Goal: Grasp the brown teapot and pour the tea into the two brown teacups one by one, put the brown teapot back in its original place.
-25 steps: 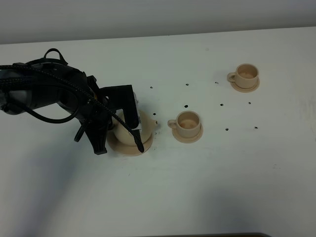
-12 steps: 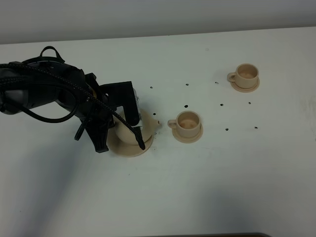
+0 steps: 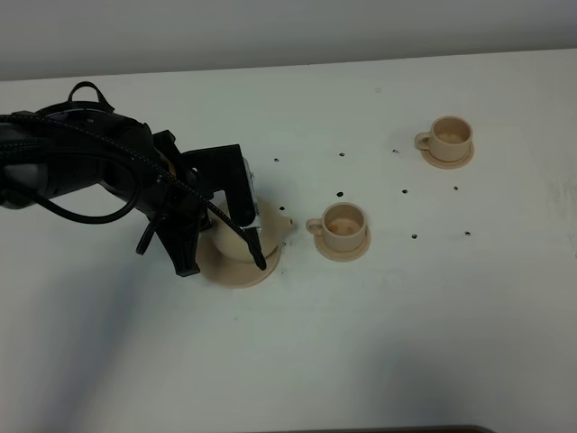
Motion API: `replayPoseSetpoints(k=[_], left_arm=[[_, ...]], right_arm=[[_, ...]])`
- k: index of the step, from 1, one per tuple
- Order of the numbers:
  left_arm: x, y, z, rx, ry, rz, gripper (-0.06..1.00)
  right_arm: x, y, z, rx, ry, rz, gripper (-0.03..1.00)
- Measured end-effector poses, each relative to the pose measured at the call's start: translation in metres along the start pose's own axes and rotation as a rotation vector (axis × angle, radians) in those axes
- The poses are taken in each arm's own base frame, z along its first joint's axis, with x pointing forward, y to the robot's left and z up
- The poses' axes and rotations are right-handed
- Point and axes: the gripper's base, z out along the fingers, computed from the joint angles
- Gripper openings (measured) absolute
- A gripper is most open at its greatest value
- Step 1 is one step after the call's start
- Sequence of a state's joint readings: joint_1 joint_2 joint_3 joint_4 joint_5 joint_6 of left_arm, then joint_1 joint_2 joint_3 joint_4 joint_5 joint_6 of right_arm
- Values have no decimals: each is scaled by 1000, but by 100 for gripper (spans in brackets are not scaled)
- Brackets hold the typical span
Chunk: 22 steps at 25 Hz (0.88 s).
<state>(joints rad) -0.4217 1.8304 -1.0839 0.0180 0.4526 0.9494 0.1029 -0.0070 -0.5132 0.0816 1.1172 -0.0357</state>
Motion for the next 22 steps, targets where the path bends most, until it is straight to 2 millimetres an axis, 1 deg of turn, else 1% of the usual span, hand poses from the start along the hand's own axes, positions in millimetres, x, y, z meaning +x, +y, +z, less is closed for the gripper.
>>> replayPoseSetpoints(k=[9, 22], left_arm=[[-2, 2, -6, -17, -22, -15, 13], [-3, 2, -6, -19, -32, -16, 13]], right_arm=[[0, 0, 0, 0, 0, 0, 42], [0, 0, 0, 0, 0, 0, 42]])
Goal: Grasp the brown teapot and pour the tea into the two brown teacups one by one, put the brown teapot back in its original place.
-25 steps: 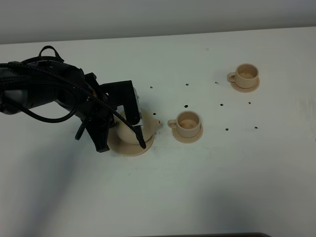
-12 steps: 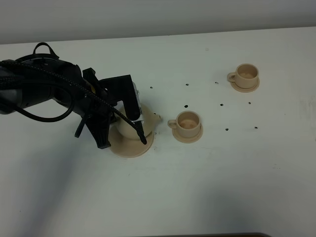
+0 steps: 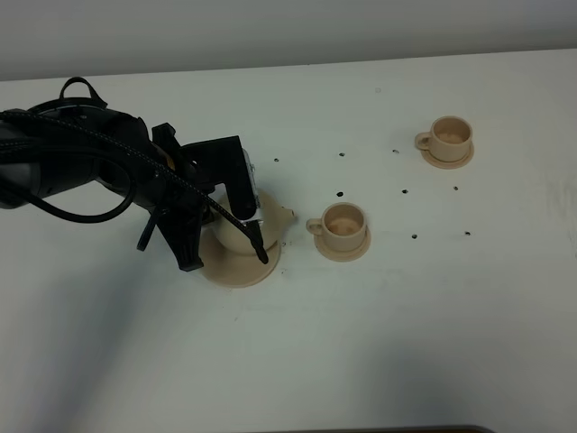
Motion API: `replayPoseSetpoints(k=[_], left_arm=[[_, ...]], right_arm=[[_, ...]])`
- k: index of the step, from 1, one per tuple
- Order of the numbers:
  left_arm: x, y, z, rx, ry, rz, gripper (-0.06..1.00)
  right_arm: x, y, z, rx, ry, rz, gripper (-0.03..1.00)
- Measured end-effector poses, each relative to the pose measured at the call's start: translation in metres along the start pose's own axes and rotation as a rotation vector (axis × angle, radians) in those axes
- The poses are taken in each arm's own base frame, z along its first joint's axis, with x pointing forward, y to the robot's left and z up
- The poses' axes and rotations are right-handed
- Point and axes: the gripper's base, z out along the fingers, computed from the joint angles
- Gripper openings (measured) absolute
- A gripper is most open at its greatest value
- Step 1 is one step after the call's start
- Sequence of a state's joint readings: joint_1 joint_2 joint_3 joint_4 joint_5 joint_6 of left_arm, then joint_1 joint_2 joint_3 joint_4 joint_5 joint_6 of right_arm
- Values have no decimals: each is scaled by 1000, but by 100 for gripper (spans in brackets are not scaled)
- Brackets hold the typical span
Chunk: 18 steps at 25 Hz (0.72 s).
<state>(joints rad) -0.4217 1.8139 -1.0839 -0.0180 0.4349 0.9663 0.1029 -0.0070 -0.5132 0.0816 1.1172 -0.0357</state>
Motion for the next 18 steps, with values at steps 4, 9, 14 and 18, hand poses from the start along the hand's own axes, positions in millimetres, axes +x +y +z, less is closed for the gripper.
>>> replayPoseSetpoints(k=[4, 9, 14, 18], left_arm=[[-1, 0, 0, 1, -8, -7, 13], [-2, 0, 0, -1, -18, -15, 13], [-3, 0, 0, 1, -28, -23, 13], [-5, 1, -4, -11, -47, -36, 13]], right_arm=[[0, 0, 0, 0, 0, 0, 42], [0, 0, 0, 0, 0, 0, 42], [0, 0, 0, 0, 0, 0, 42], [0, 0, 0, 0, 0, 0, 42]])
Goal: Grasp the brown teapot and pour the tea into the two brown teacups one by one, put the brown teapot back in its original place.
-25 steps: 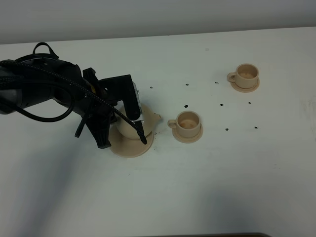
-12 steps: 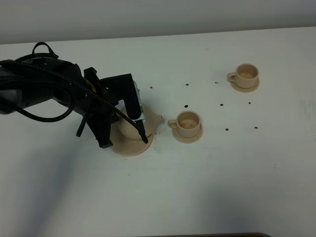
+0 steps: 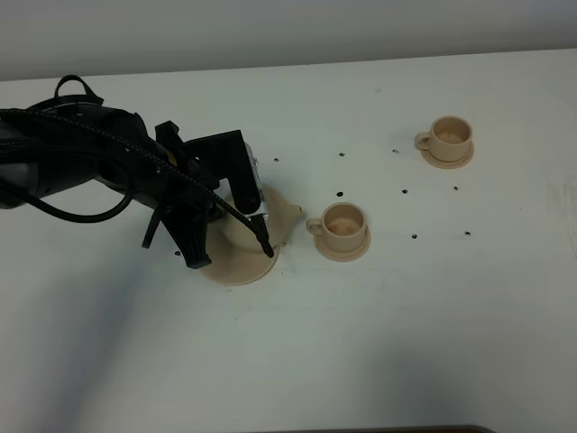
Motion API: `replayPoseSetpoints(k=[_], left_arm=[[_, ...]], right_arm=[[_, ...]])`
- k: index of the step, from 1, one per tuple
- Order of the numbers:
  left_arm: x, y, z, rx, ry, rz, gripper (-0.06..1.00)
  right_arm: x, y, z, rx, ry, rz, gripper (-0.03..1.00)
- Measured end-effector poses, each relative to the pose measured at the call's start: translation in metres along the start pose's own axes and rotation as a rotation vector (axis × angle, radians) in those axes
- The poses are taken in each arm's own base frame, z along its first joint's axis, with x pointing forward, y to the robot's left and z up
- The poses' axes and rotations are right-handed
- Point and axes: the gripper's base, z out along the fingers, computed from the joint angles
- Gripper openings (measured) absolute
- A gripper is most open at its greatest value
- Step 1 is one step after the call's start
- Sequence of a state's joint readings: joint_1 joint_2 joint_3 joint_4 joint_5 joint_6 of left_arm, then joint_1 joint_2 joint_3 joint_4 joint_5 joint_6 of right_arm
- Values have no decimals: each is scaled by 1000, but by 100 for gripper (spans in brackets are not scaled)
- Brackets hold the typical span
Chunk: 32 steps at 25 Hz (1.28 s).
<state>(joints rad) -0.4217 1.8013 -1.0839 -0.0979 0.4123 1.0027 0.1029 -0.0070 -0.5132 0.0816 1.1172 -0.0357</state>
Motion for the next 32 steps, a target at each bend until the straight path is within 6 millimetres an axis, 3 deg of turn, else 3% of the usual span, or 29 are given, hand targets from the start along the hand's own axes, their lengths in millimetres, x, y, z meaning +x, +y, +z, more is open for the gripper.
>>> replayPoseSetpoints(k=[32], left_arm=[[-16, 3, -12, -42, -47, 62, 13]], right_arm=[[0, 0, 0, 0, 0, 0, 42]])
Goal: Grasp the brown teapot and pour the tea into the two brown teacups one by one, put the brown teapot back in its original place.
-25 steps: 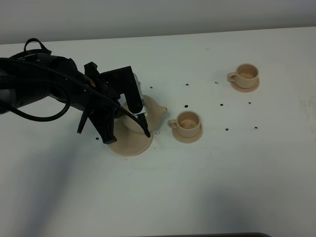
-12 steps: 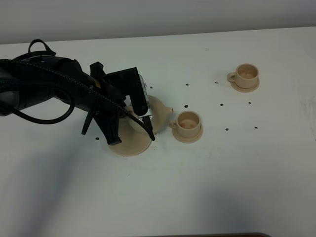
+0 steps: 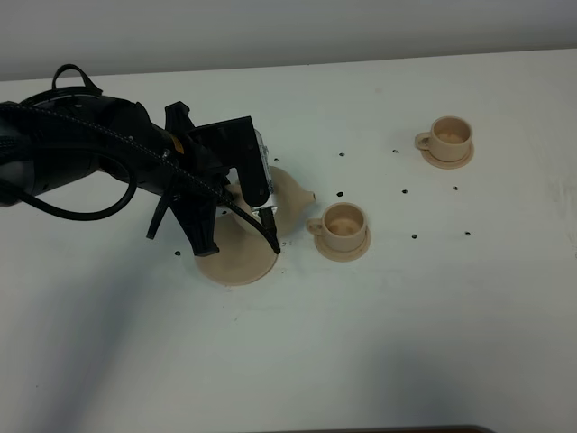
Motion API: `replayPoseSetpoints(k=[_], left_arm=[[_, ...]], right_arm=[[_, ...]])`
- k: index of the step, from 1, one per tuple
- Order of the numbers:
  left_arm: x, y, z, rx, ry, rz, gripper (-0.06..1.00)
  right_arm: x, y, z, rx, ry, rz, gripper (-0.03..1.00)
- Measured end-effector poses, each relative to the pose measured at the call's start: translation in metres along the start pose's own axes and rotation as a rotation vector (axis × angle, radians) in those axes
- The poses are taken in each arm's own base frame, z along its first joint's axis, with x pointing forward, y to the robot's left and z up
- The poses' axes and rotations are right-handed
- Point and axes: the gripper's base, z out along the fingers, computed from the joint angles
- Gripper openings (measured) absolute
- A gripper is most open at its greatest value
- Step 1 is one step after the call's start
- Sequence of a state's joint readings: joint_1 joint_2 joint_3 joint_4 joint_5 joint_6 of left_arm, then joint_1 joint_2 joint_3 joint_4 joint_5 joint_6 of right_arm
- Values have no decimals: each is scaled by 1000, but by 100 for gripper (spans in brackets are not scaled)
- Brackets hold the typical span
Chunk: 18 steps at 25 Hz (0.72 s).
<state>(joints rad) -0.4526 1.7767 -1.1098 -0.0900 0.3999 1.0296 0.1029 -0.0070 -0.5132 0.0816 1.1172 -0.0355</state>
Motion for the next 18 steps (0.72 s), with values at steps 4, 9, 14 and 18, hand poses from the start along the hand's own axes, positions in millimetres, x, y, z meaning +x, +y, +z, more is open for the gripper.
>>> replayPoseSetpoints(k=[4, 9, 14, 18], left_arm=[[0, 0, 0, -4, 3, 11, 13], [0, 2, 0, -18, 1, 24, 13], [-9, 2, -2, -28, -17, 46, 13], [-19, 7, -6, -47, -37, 62, 13]], right_arm=[[0, 0, 0, 0, 0, 0, 42], [0, 0, 0, 0, 0, 0, 42], [0, 0, 0, 0, 0, 0, 42], [0, 0, 0, 0, 0, 0, 42]])
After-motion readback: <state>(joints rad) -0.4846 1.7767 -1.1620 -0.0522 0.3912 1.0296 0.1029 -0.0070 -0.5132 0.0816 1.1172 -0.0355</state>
